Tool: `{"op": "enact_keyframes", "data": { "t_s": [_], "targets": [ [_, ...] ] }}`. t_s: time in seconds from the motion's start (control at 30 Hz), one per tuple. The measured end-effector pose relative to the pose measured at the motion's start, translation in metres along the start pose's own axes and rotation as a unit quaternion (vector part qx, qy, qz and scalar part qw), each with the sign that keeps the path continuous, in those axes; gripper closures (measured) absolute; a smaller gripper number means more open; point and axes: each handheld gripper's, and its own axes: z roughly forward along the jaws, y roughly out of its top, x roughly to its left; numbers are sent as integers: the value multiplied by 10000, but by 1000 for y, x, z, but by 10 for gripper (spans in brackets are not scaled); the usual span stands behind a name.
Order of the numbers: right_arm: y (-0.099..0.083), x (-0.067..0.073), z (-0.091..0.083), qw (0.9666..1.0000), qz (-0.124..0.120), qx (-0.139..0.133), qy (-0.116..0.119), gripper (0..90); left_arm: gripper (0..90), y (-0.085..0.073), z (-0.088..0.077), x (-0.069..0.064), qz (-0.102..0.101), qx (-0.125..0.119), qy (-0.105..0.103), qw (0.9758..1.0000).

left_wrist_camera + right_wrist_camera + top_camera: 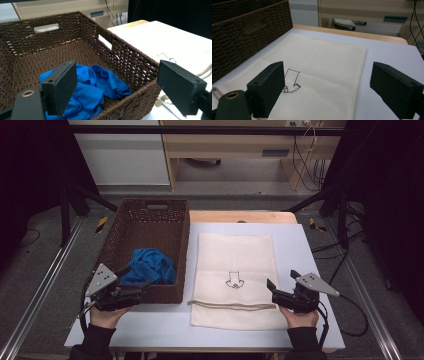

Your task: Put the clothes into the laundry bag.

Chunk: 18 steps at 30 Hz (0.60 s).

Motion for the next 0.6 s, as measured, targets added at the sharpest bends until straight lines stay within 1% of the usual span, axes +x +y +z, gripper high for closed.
{"op": "enact_keyframes", "data": {
  "t_s": [0.1,0.27,0.33,0.4,0.6],
  "targets": [
    [1,1,-1,10000,30,16,0,129,170,0,0,-4,24,1,-42,10000],
    [2,3,-1,10000,-4,43,9,135,199,2,1,-14,83,-83,-143,9998],
    [3,5,0,10000,-13,52,34,139,209,2,2,-18,78,-80,-199,9997],
    [4,6,0,10000,-34,52,53,141,220,3,4,-23,68,-69,-222,9997],
    [6,11,1,9999,-75,62,120,145,280,5,11,-43,114,-89,-414,9990]
  ]
}}
